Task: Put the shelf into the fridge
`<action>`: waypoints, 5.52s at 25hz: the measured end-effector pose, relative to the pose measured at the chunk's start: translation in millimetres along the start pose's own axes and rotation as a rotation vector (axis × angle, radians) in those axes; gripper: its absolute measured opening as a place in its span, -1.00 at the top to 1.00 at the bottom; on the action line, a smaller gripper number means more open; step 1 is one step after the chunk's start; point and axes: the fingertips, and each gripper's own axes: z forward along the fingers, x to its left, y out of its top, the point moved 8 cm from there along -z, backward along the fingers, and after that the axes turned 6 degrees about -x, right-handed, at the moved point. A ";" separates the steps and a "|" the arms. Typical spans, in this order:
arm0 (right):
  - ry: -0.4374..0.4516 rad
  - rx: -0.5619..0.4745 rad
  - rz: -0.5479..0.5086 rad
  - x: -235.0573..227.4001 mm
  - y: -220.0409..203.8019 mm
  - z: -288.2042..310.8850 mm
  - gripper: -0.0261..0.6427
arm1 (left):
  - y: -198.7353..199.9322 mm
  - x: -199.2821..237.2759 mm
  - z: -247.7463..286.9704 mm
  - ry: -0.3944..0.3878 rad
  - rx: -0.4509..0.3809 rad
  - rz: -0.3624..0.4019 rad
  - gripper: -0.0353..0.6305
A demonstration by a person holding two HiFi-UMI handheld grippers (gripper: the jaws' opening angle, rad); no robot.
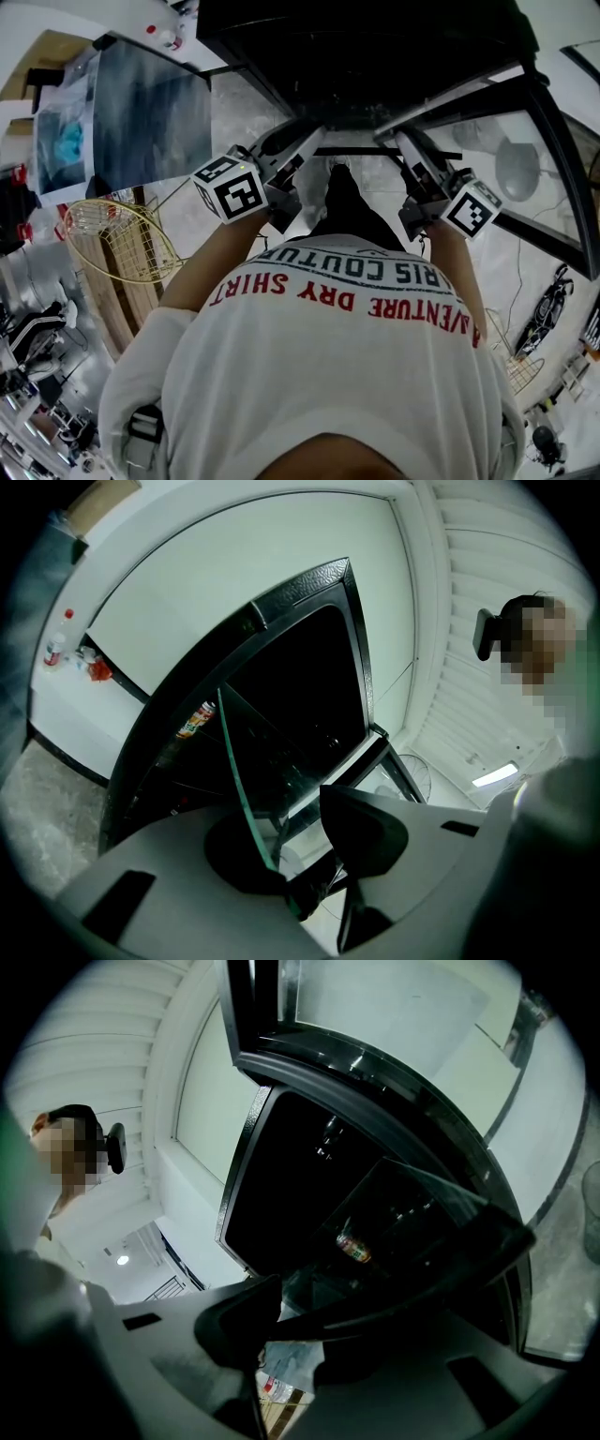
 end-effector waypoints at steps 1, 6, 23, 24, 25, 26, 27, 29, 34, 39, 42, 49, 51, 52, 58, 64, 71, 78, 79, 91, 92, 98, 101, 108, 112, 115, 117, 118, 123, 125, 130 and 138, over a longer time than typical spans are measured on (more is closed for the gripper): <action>0.001 -0.001 0.004 -1.2 0.2 0.6 0.59 | 0.3 0.6 0.8 0.002 -0.001 0.002 0.51; -0.003 -0.005 0.014 -4.9 1.4 4.5 0.60 | 1.8 3.7 4.8 0.016 -0.011 0.016 0.49; -0.001 -0.022 0.002 -7.3 7.7 17.5 0.60 | 13.2 9.3 13.5 0.048 -0.028 0.068 0.42; 0.003 -0.022 -0.004 -6.7 9.0 18.9 0.60 | 14.2 9.5 14.3 0.051 -0.028 0.070 0.41; 0.009 -0.023 -0.012 -6.0 10.4 20.3 0.60 | 14.6 9.8 14.9 0.051 -0.028 0.072 0.41; 0.013 -0.023 -0.016 -5.9 11.0 21.2 0.60 | 14.5 10.1 15.2 0.049 -0.026 0.073 0.41; 0.010 -0.024 -0.013 -6.8 10.7 21.1 0.60 | 14.0 10.3 15.4 0.045 -0.023 0.076 0.41; 0.007 -0.026 -0.012 -7.5 10.2 20.7 0.60 | 12.1 9.9 15.6 0.033 -0.010 0.091 0.37; -0.016 -0.032 0.032 -8.4 7.5 18.4 0.60 | 5.6 8.6 11.5 0.014 -0.009 0.088 0.22; -0.007 -0.027 0.015 -8.7 8.3 19.0 0.60 | 0.9 9.7 7.6 0.007 -0.027 0.066 0.18; -0.001 -0.029 0.011 -8.8 9.2 19.7 0.60 | 0.6 12.1 7.5 0.004 -0.034 0.054 0.12; 0.014 -0.030 -0.001 -6.9 10.0 21.2 0.60 | -2.0 14.7 6.3 -0.002 -0.054 0.025 0.07; 0.020 -0.026 -0.014 -6.8 11.0 21.5 0.60 | -3.4 14.1 5.2 -0.009 -0.053 0.021 0.07; 0.022 -0.024 -0.019 -7.0 11.3 21.6 0.60 | -4.7 13.9 4.3 -0.013 -0.050 0.017 0.06; 0.013 -0.032 -0.002 -8.1 9.9 21.1 0.61 | -16.7 14.1 -1.0 -0.025 -0.019 0.010 0.03; 0.020 -0.032 -0.020 -6.6 11.4 21.5 0.61 | -28.3 5.5 3.7 -0.054 0.034 0.051 0.03; -0.007 -0.045 0.042 -9.5 6.5 18.3 0.61 | -40.9 -10.8 22.2 -0.120 0.090 0.087 0.04; -0.012 -0.045 0.037 -9.1 6.6 19.3 0.61 | -47.4 -27.3 40.0 -0.193 0.114 0.109 0.30; -0.010 -0.044 0.032 -9.3 6.9 19.4 0.61 | -47.9 -28.9 42.2 -0.198 0.114 0.111 0.38; -0.021 -0.049 0.012 -9.1 7.7 19.0 0.60 | -48.2 -28.9 50.2 -0.185 0.106 0.111 0.65; -0.024 -0.049 0.015 -10.5 6.8 18.4 0.60 | -48.4 -28.6 50.4 -0.185 0.104 0.109 0.65; -0.031 -0.051 0.009 -12.0 7.4 18.0 0.60 | -48.1 -28.4 52.1 -0.187 0.108 0.120 0.65; -0.015 -0.047 -0.016 -10.9 9.9 20.6 0.60 | -47.7 -28.1 52.8 -0.184 0.106 0.118 0.65; -0.013 -0.042 -0.010 -13.0 12.5 22.1 0.60 | -44.1 -27.6 55.8 -0.191 0.103 0.125 0.66; -0.013 -0.042 -0.016 -14.0 15.5 22.2 0.57 | -42.5 -27.9 58.1 -0.194 0.098 0.128 0.66; -0.010 -0.045 -0.031 -13.9 19.0 21.2 0.51 | -40.1 -27.6 58.6 -0.193 0.093 0.131 0.66; -0.009 -0.041 -0.035 -14.5 19.7 20.6 0.46 | -39.3 -26.9 58.1 -0.190 0.090 0.132 0.66; -0.005 -0.038 -0.036 -14.4 19.8 20.4 0.44 | -39.0 -26.5 58.1 -0.188 0.088 0.133 0.66; 0.019 -0.033 -0.037 -11.5 18.8 15.8 0.34 | -36.8 -24.5 60.9 -0.176 0.078 0.134 0.66; 0.024 -0.031 -0.027 -9.7 17.0 13.4 0.33 | -35.3 -23.3 61.9 -0.169 0.073 0.134 0.65; 0.048 -0.007 -0.077 -5.8 17.1 10.8 0.31 | -30.5 -20.2 66.0 -0.163 0.067 0.144 0.65; 0.029 0.065 -0.160 -4.0 14.5 1.8 0.45 | -22.1 -14.2 73.8 -0.146 0.052 0.151 0.65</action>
